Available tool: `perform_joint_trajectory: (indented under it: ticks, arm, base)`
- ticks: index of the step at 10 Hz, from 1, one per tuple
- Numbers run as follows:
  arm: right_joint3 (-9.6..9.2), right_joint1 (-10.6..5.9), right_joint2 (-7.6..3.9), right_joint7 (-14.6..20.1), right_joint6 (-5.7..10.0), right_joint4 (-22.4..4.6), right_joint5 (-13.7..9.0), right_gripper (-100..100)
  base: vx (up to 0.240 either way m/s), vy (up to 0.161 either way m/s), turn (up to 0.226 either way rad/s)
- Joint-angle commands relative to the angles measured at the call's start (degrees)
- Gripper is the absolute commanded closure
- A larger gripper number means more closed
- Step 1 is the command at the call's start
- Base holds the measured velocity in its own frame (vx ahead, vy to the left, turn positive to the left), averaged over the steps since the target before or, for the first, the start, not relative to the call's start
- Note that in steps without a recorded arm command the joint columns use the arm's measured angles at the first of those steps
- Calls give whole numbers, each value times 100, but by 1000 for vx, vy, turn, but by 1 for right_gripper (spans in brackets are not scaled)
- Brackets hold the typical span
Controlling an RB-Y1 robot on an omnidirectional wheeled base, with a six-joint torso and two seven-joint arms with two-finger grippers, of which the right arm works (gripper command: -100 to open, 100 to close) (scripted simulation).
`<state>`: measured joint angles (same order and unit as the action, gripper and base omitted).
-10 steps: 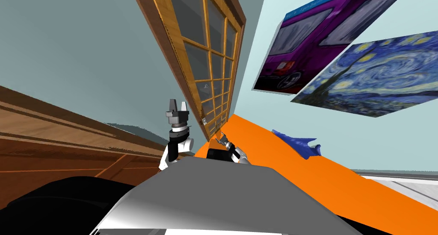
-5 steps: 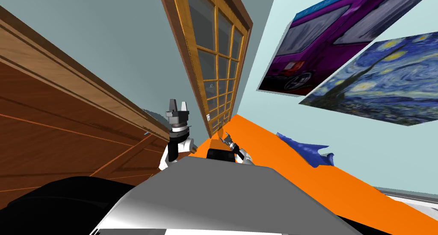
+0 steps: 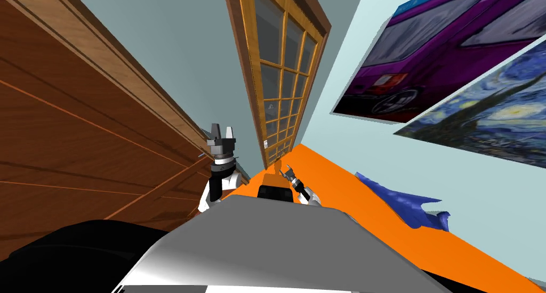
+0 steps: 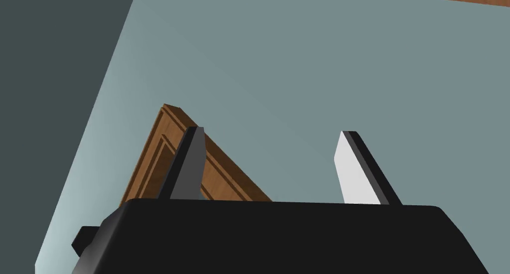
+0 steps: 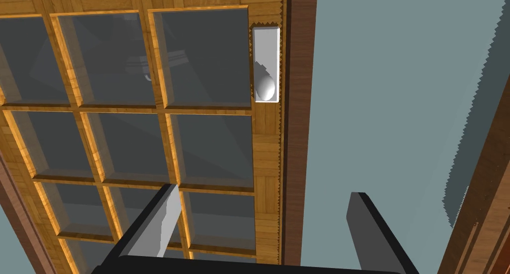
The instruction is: Pull the door open
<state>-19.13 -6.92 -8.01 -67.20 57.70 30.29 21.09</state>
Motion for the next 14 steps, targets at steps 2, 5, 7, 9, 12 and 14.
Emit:
perform_joint_trajectory:
  ticks: [2, 5, 7, 9, 12, 14]
  arm:
    - [173, 109, -225, 37, 15, 60, -252, -100]
    - [349, 170, -412, 44, 87, 20, -500, -100]
    - [349, 170, -412, 44, 87, 20, -500, -100]
    - [524, 230, -593, 51, 159, -20, -746, -100]
    - [694, 289, -764, 57, 228, -59, -985, -100]
    - [823, 333, -892, 62, 282, -88, -1166, -100]
  base:
    - [-39, 41, 297]
    - [-14, 53, 227]
    - [3, 28, 45]
    - [23, 57, 317]
    - [44, 71, 257]
    - [83, 70, 227]
